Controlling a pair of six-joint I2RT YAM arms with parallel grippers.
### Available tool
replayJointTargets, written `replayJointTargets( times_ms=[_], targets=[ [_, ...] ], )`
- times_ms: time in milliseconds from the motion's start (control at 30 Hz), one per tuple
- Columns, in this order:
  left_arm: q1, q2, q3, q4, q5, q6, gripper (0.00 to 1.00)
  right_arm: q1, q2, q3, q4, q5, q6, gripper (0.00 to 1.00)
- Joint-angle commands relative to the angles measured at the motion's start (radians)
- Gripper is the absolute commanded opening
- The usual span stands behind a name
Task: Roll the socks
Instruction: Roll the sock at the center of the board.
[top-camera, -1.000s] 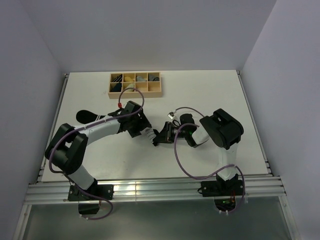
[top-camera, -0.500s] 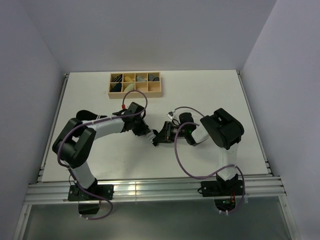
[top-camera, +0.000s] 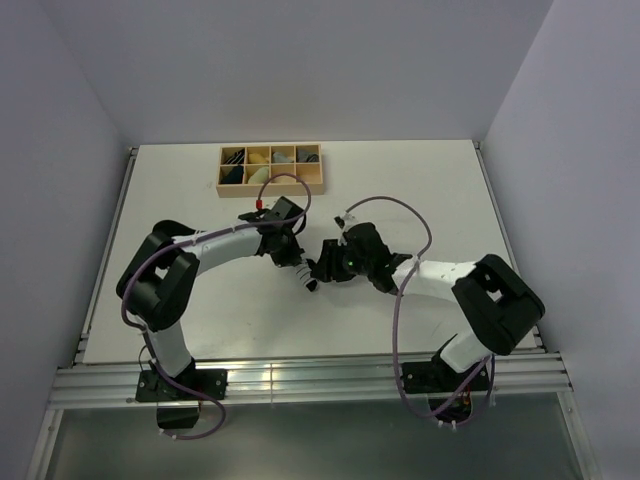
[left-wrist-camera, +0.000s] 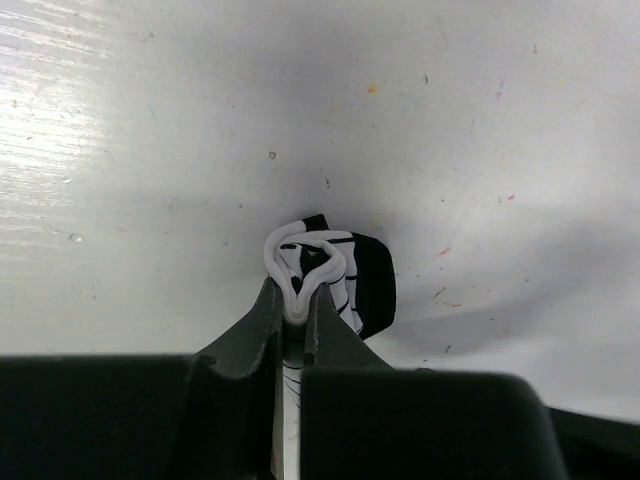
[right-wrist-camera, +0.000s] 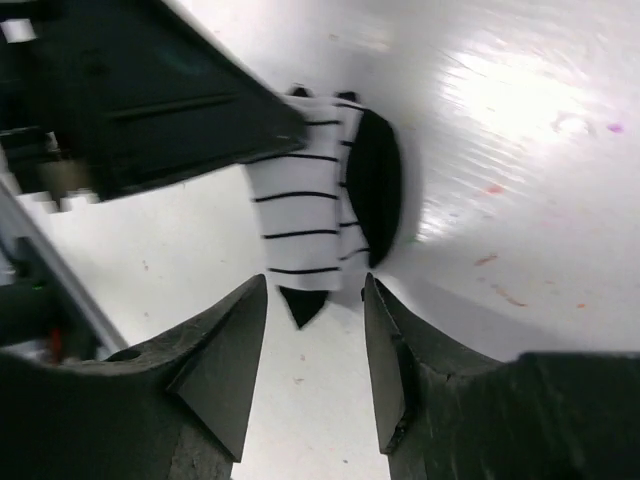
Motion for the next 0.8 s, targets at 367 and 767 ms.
replayJointTargets(
  times_ms=[367,767],
  targets=[
    [-0.046,0.059,0.116,-0.146,-0.068,0.049,0.0,0.381,0.046,0.213,-0.216,0.696,-0.261,0.58],
    [-0.046,0.094,0.145,-0.161,-0.035,0.049,0.0,0.47,0.141,0.212,-0.142,0.775,-0.338,0.55]
  ],
)
